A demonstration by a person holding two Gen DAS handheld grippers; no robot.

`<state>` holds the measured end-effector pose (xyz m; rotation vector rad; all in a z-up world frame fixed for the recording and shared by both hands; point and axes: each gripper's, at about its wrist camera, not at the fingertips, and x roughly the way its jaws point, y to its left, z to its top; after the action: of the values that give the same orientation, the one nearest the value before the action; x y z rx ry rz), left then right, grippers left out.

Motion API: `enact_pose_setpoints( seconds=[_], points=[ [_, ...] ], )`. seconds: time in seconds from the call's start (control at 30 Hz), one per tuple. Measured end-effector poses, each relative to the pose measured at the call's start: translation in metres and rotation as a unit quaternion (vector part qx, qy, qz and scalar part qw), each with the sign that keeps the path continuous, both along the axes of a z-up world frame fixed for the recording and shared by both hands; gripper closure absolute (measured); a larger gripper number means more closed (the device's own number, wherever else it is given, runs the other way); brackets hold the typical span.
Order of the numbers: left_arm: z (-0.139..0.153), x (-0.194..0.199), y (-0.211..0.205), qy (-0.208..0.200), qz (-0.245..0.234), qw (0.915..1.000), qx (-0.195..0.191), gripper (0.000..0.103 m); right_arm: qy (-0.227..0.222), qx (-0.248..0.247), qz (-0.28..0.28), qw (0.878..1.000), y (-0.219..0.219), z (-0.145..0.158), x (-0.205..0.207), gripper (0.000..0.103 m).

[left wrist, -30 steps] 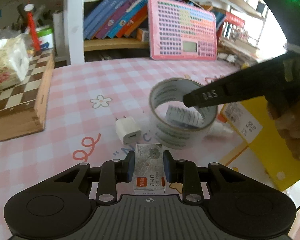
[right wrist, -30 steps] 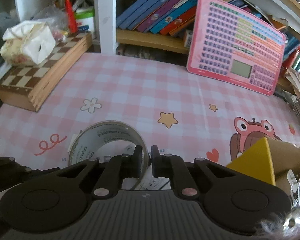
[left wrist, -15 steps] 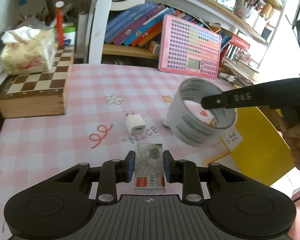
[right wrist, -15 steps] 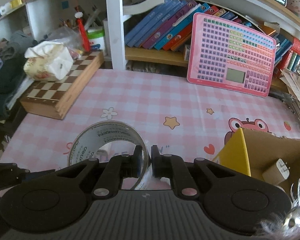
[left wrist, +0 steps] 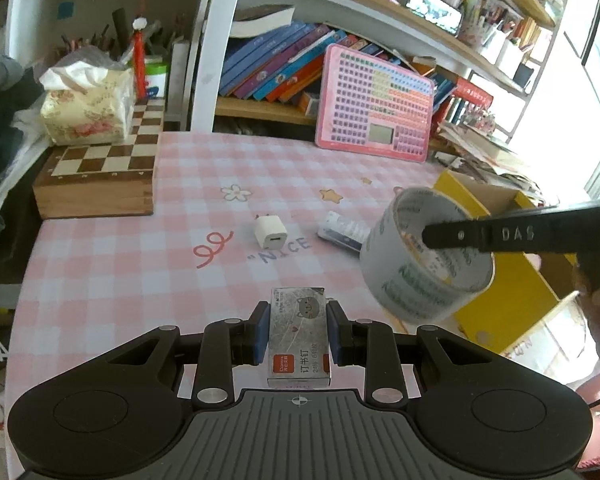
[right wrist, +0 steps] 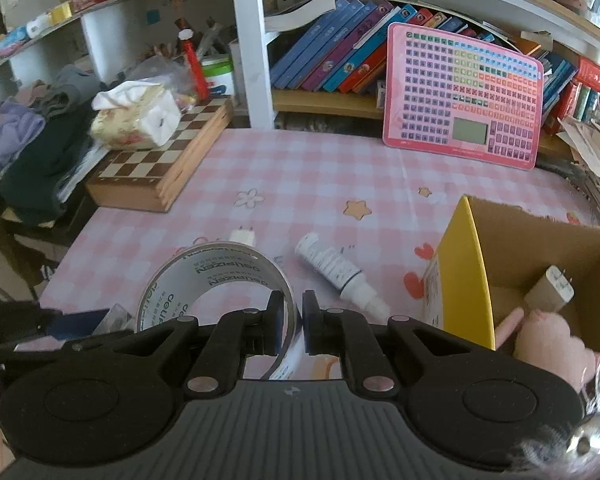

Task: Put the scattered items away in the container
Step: 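Lift and carry the small box and tape roll toward the yellow box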

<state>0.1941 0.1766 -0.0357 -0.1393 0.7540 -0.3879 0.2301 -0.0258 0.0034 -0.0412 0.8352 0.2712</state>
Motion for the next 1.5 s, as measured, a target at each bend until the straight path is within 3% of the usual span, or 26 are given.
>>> enact_pose_setpoints(
  seconds=[0.53,1.5],
  points=[
    [0.031,-0.054,-0.027,-0.027,-0.019,0.9995,0.001,0.075,-0.010,0.028,0.022,0.999,-0.025,0.020,-0.074,0.094],
    [0.054,-0.153,-0.154,-0.041,-0.043,0.9980,0.022,0.075,-0.007,0.057,0.010,0.998,-0.157,0.022,-0.187,0.094]
  ],
)
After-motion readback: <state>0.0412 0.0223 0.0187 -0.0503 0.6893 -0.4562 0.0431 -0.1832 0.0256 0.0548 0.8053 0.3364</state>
